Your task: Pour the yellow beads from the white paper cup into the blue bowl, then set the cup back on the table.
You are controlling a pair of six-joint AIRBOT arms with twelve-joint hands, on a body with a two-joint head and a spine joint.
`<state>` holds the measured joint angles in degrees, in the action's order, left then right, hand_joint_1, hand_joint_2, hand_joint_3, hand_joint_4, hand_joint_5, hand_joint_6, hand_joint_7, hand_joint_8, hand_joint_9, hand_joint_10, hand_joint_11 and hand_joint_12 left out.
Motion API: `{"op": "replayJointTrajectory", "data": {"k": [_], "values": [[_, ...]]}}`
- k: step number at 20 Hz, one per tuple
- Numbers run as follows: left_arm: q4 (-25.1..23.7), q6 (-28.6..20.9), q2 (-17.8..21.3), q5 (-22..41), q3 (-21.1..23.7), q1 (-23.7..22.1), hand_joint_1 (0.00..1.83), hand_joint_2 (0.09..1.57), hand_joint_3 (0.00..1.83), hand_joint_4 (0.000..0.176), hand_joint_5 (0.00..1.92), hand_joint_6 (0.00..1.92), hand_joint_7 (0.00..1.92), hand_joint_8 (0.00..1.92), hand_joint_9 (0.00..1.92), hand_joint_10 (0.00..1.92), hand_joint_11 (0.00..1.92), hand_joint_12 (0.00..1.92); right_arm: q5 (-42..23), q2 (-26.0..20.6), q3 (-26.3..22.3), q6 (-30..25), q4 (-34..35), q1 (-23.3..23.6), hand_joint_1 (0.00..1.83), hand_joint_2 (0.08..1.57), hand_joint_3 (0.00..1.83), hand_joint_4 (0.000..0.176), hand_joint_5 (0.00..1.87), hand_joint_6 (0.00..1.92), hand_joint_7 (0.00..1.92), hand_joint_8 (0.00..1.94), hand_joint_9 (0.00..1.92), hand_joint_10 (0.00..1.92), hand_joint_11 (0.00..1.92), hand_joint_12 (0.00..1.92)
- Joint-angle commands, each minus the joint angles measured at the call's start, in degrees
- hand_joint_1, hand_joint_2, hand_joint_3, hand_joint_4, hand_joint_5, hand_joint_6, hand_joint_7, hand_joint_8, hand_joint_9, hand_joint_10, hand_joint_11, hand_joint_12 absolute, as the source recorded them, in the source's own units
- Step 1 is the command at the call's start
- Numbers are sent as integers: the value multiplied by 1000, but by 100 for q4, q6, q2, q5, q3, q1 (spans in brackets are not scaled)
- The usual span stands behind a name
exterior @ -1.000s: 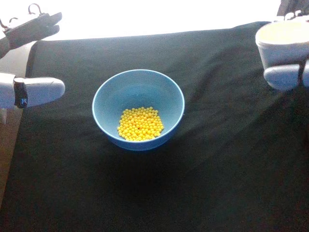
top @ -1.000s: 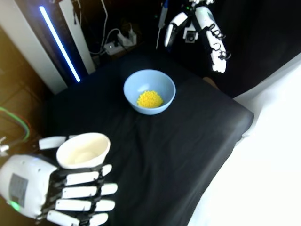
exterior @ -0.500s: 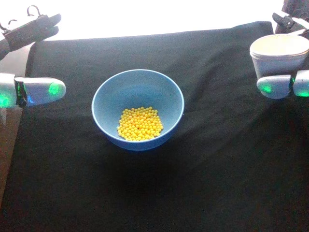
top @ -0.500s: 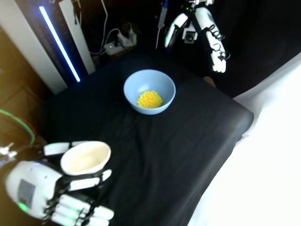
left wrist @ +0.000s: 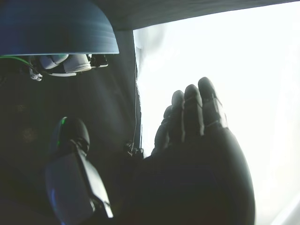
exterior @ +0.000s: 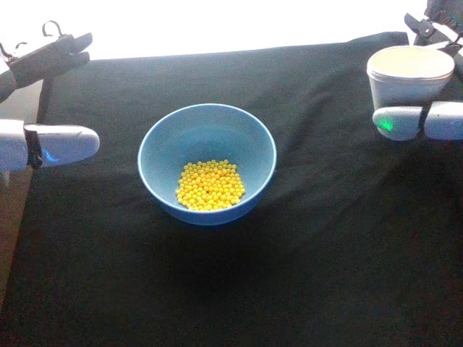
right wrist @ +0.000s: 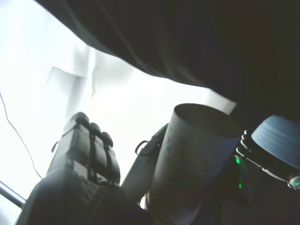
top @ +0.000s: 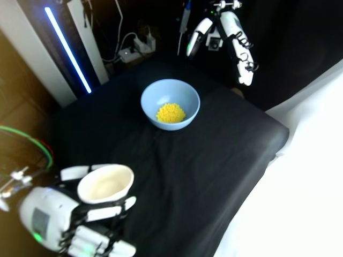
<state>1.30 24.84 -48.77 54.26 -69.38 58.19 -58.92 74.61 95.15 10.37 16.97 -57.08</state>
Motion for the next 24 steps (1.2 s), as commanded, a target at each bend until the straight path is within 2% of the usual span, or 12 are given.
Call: {"op": "replayJointTrajectory", "data": {"k": [1,4,9,13,15,16,17,18,20,22,24], "values": [[170,-42,-1,714,-22,-35,547,801,222,0,0,0,180,1,139,2,0,360,-716,-3,63,-53,214,23,1096,993,0,176,1287,438,40,0,0,0,0,0],[170,-42,-15,728,-22,-32,544,804,181,0,0,0,187,1,147,1,0,391,-716,78,122,-53,286,-80,1092,992,0,176,1287,436,48,2,0,0,0,0],[170,-43,-49,753,-22,-31,581,792,159,0,0,0,190,2,143,1,0,320,-691,118,142,-54,337,-171,1073,1022,2,176,1187,622,26,6,0,0,0,0],[170,-59,-49,764,-24,-31,564,804,136,0,0,0,190,2,143,3,0,304,-625,117,157,-54,351,-182,1094,991,0,176,1294,426,48,0,0,0,0,0],[171,-64,-50,773,-23,-31,541,805,129,0,0,0,191,1,153,5,0,335,-593,118,164,-54,351,-182,1090,995,1,176,1281,447,27,0,0,0,0,0],[171,-69,-52,778,-24,-31,534,812,127,0,0,0,191,1,158,4,0,376,-582,118,167,-54,351,-182,1076,1015,4,176,1206,582,5,0,0,0,0,0],[171,-70,-53,780,-24,-31,532,814,124,0,0,0,190,0,162,4,0,405,-570,119,171,-56,351,-182,966,958,0,176,1010,219,0,0,0,0,0,0],[171,-72,-53,781,-24,-31,539,812,121,0,0,0,186,0,159,2,0,407,-561,120,172,-63,351,-182,907,892,0,152,833,54,0,0,0,0,0,0],[171,-78,-52,781,-24,-31,559,814,118,0,0,0,181,3,149,2,0,332,-555,118,179,-118,349,-182,889,791,0,173,586,1,0,0,0,0,0,0],[171,-83,-53,780,-24,-31,577,817,118,0,0,0,187,4,150,2,0,325,-550,109,180,-137,346,-182,860,730,0,176,300,0,0,0,0,0,0,0],[171,-83,-60,775,-24,-31,569,827,122,0,0,0,182,1,150,1,0,345,-540,105,180,-143,344,-182,825,702,0,176,90,0,0,0,0,0,0,0]]}}
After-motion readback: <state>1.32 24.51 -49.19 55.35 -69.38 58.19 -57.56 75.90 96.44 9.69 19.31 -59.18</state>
